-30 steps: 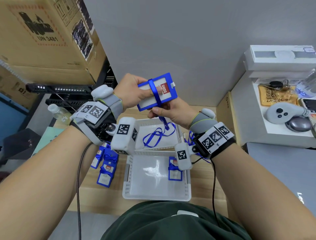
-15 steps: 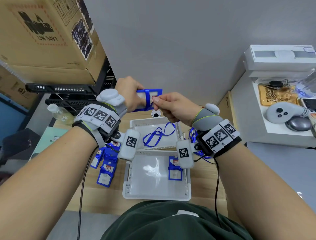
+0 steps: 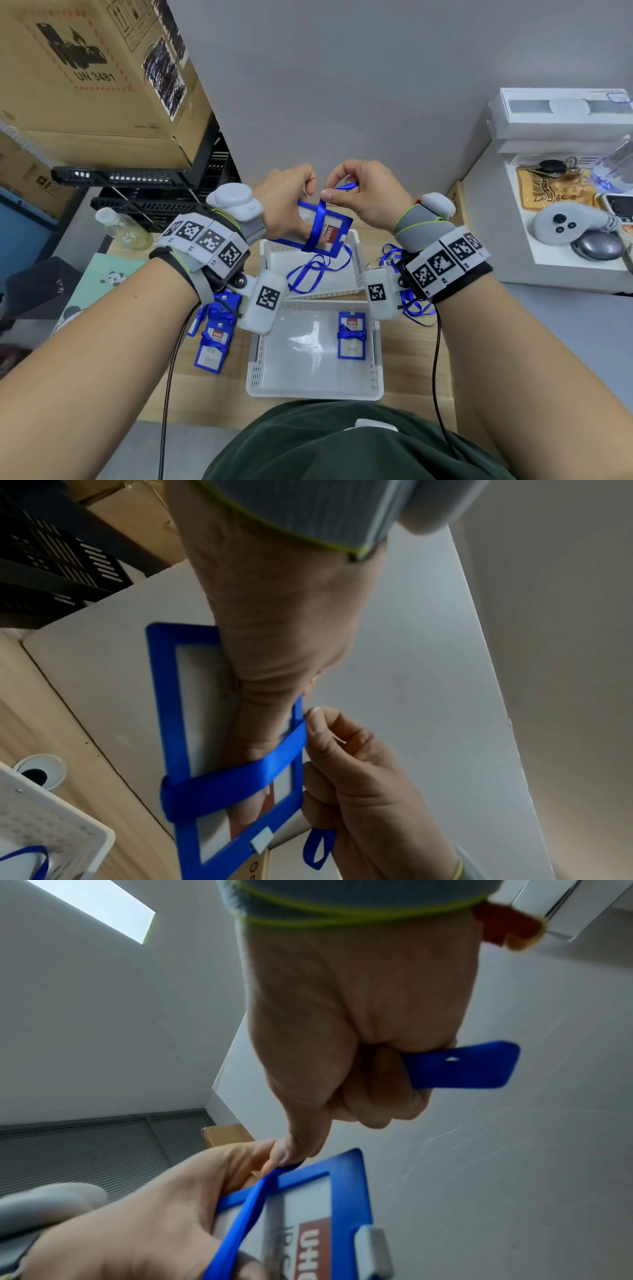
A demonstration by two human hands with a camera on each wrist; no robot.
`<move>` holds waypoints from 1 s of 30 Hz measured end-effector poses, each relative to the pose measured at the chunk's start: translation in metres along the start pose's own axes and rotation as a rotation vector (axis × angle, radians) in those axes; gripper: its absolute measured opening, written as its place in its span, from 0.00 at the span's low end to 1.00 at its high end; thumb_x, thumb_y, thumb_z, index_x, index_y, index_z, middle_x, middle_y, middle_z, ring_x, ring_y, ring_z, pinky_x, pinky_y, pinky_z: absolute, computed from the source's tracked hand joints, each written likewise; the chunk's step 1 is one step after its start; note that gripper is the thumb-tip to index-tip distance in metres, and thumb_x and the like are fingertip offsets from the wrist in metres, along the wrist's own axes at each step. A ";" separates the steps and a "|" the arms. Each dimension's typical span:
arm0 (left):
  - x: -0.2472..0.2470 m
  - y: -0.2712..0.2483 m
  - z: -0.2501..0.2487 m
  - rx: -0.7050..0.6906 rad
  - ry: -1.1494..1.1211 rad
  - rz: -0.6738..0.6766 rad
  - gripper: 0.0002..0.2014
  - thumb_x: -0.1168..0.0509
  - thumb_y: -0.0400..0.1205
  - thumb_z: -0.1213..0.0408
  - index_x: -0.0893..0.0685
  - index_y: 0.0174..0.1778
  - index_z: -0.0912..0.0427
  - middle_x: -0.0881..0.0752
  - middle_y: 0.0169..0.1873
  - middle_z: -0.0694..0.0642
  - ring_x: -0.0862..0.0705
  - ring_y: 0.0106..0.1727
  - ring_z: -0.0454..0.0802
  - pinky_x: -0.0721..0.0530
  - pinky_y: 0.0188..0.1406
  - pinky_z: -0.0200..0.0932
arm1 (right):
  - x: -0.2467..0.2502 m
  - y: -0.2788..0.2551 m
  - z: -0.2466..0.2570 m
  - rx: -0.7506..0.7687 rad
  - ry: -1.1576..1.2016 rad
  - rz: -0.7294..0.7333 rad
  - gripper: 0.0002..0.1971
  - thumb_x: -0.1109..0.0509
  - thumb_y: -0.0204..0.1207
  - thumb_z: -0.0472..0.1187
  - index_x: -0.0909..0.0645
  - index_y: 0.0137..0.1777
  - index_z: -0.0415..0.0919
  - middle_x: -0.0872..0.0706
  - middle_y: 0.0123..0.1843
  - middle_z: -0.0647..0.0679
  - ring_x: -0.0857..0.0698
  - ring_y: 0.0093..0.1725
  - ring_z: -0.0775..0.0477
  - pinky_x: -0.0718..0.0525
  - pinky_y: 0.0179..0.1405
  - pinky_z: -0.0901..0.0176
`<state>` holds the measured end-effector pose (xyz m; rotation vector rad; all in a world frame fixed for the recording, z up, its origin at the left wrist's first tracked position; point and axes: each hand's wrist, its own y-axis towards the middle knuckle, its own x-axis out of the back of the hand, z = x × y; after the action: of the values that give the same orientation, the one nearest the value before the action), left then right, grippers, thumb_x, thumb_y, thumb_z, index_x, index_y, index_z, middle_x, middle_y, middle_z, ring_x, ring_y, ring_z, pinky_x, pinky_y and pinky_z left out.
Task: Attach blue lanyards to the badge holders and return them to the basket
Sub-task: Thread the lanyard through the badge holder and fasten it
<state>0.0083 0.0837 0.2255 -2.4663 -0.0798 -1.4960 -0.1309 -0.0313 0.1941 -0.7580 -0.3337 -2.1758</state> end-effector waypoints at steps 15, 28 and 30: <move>0.015 -0.007 -0.016 -0.068 -0.495 -0.115 0.20 0.17 0.66 0.59 0.10 0.53 0.46 0.08 0.42 0.46 0.11 0.45 0.43 0.12 0.48 0.42 | 0.002 -0.009 -0.025 -0.146 0.073 0.115 0.18 0.33 0.76 0.27 0.23 0.28 0.46 0.23 0.17 0.62 0.29 0.20 0.63 0.31 0.23 0.70; 0.006 0.015 0.029 0.297 -0.448 -0.496 0.16 0.20 0.68 0.51 0.09 0.50 0.49 0.10 0.41 0.50 0.11 0.45 0.51 0.13 0.48 0.47 | -0.018 -0.016 -0.003 -0.139 0.324 0.351 0.15 0.38 0.86 0.43 0.17 0.40 0.40 0.22 0.26 0.50 0.29 0.22 0.53 0.30 0.22 0.66; 0.004 0.013 0.030 0.307 -0.359 -0.484 0.17 0.20 0.68 0.52 0.09 0.52 0.49 0.10 0.44 0.51 0.13 0.46 0.49 0.14 0.50 0.46 | -0.014 -0.014 0.005 -0.111 0.322 0.342 0.14 0.36 0.86 0.43 0.16 0.41 0.39 0.21 0.27 0.51 0.28 0.23 0.53 0.29 0.23 0.66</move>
<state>0.0388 0.0779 0.2130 -2.5243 -0.9548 -1.0577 -0.1328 -0.0114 0.1900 -0.4713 0.0788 -1.9575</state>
